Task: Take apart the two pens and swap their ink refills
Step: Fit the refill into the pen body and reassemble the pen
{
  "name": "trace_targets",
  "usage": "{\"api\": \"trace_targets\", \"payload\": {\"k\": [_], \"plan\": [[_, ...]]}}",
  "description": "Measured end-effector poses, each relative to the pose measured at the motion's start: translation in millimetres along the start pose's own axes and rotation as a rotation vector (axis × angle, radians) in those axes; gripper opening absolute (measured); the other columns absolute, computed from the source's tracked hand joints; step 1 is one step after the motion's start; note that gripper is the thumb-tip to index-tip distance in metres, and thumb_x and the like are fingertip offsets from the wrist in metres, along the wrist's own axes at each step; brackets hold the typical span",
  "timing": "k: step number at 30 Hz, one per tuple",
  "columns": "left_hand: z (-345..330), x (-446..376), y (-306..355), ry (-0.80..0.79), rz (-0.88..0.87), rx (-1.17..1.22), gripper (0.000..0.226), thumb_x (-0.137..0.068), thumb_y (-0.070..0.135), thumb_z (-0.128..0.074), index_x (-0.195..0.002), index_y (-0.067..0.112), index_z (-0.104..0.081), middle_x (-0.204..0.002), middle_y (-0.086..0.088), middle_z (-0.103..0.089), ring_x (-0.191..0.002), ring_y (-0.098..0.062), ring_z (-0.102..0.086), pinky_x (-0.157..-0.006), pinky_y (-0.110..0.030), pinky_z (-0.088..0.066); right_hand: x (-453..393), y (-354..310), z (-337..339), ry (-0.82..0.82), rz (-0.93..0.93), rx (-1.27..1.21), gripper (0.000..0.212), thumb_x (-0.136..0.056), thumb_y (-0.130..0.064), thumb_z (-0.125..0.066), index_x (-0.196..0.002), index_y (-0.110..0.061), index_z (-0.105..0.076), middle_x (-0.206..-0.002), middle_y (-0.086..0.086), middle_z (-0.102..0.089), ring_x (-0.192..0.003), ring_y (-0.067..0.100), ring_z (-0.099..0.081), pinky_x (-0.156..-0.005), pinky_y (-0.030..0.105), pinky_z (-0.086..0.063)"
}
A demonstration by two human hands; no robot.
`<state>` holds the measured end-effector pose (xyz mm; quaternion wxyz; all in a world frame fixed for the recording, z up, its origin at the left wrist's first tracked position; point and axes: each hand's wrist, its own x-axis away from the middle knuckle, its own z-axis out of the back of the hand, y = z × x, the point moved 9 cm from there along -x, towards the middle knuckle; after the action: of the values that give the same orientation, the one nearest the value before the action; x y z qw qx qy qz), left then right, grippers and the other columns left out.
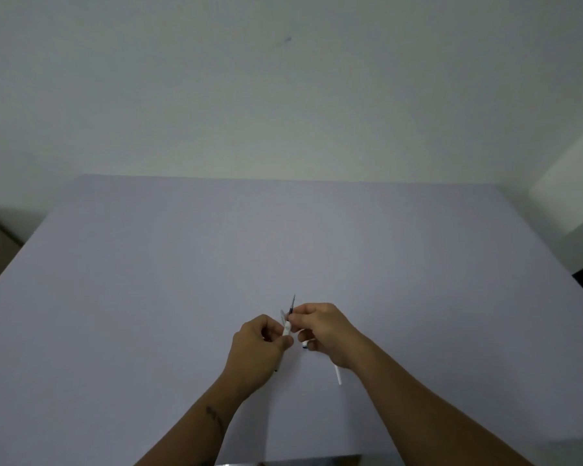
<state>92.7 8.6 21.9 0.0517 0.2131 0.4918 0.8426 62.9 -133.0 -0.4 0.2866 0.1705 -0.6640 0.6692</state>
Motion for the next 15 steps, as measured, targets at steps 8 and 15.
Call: {"api": "trace_targets", "payload": {"k": [8, 15], "plan": [[-5, 6, 3, -0.041, -0.002, -0.003, 0.011, -0.083, 0.017, -0.071, -0.076, 0.016, -0.063, -0.066, 0.001, -0.06, -0.048, -0.001, -0.053, -0.047, -0.01, -0.043, 12, -17, 11, 0.059, 0.051, 0.051, 0.007, -0.087, -0.019, -0.069, -0.086, -0.014, -0.073, -0.071, -0.004, -0.072, -0.063, 0.012, -0.059, -0.055, 0.024, -0.046], [-7, 15, -18, -0.072, 0.086, -0.043, 0.017, -0.088, 0.013, -0.06, -0.073, 0.019, -0.059, -0.087, -0.012, -0.07, -0.071, -0.019, -0.062, -0.064, -0.026, -0.051, 6, -38, 61, 0.325, 0.16, -0.002, 0.014, -0.087, -0.013, -0.064, -0.076, -0.011, -0.071, -0.068, 0.001, -0.071, -0.056, 0.01, -0.058, -0.054, 0.024, -0.048]]}}
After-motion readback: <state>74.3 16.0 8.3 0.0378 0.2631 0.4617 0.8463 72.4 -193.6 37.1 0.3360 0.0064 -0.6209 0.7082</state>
